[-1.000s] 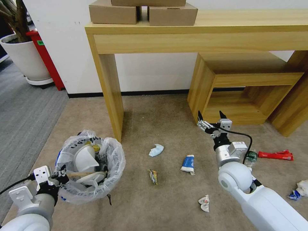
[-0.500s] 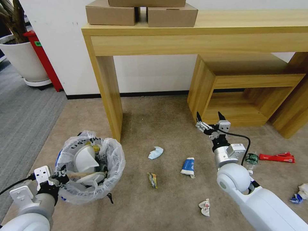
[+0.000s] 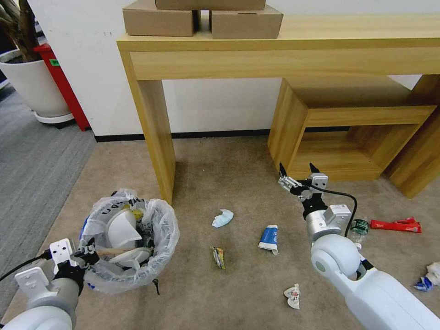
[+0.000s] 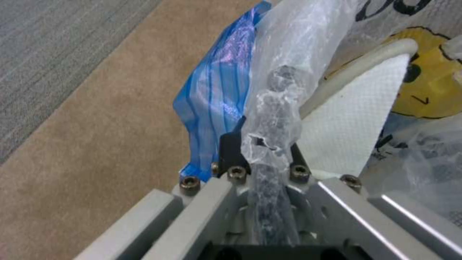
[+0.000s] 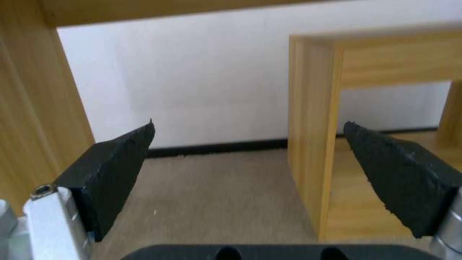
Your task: Pick up the trash bin and place the garbage on the floor into it.
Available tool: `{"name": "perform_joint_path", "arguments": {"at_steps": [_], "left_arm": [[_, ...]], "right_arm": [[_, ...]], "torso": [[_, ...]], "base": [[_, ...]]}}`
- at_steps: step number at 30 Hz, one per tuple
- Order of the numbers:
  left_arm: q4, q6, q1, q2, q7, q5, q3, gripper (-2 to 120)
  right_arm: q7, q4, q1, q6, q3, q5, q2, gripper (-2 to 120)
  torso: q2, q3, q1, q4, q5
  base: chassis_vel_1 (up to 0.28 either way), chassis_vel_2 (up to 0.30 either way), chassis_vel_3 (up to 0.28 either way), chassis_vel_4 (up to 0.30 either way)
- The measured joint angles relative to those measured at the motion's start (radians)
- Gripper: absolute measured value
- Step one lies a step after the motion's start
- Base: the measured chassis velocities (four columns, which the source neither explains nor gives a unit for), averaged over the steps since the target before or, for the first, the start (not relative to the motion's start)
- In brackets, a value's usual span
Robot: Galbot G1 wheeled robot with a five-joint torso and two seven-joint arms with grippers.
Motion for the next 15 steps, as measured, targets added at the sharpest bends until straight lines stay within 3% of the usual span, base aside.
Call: {"name": "perform_joint_path", "arguments": {"at_steps": [11,15], "left_arm": [[-0.001,0.001,0.019,0.0,0.0,0.003,-0.005,0],[-0.001,0.003,0.018,-0.005,0.0,0.008,0.0,0]], "right_arm": [[0.029,0.034,-0.001,-0.085,-0.009,0.072,-0.015,100],[0.093,0.07,0.006,-0.198,-0.023,0.222,-0.033,100]], "torso": [[0.0,0.0,0.0,0.0001,0.0],[0.0,0.0,0.0,0.0,0.0]], "base": [[0.0,0.0,0.0,0.0],[0.0,0.0,0.0,0.0]]}}
